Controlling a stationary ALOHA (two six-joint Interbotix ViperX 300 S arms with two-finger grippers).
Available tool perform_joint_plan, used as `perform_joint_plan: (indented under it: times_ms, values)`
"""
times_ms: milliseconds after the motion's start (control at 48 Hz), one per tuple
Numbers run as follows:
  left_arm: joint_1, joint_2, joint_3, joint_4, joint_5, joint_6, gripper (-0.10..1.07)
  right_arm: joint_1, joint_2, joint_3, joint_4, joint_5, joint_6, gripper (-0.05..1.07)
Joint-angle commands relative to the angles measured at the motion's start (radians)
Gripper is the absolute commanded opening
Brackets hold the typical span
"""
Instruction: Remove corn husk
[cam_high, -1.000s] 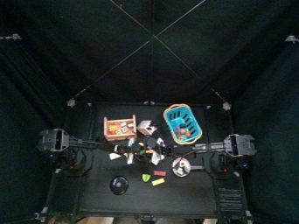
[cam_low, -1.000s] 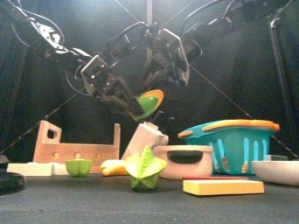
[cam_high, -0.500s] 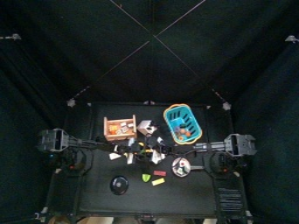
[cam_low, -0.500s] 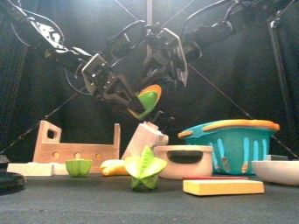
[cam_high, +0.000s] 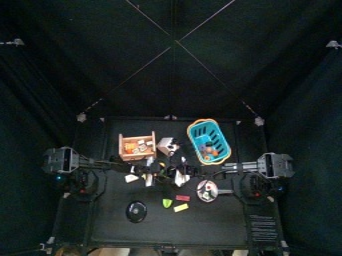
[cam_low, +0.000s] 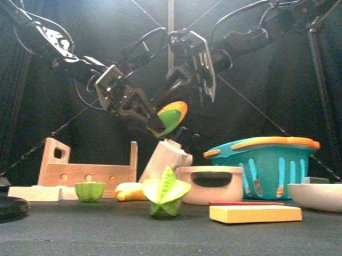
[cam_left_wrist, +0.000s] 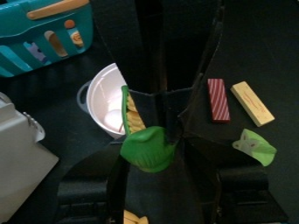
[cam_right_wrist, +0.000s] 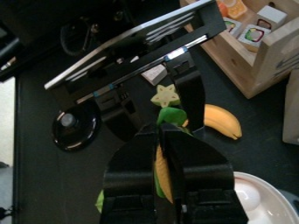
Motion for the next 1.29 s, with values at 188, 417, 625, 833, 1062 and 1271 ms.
perform_joint_plan:
  times_ms: [188, 417, 625, 833, 1062, 1271]
  values:
    - [-0.005, -0.009, -0.011, -0.002, -0.008, -0.002, 0.62, -0.043, -0.029, 0.005, 0.041, -0.020, -0.003, 0.28]
    - [-0.005, -0.009, -0.008, -0.002, -0.006, -0.002, 0.62, -0.061, -0.044, 0.035, 0.063, -0.086, -0.003, 0.28]
    - [-0.005, -0.009, -0.008, -0.002, -0.008, -0.002, 0.62, -0.075, -0.067, 0.069, 0.095, -0.149, -0.003, 0.28]
    - [-0.005, -0.009, -0.008, -0.002, -0.006, -0.002, 0.62, -0.084, -0.069, 0.081, 0.112, -0.198, -0.003, 0.28]
    - [-0.005, -0.009, -0.006, -0.002, -0.006, -0.002, 0.62, -0.092, -0.072, 0.081, 0.115, -0.207, -0.003, 0.28]
    - [-0.005, -0.009, -0.005, -0.002, -0.008, -0.002, 0.62, -0.098, -0.075, 0.087, 0.118, -0.207, -0.003, 0.28]
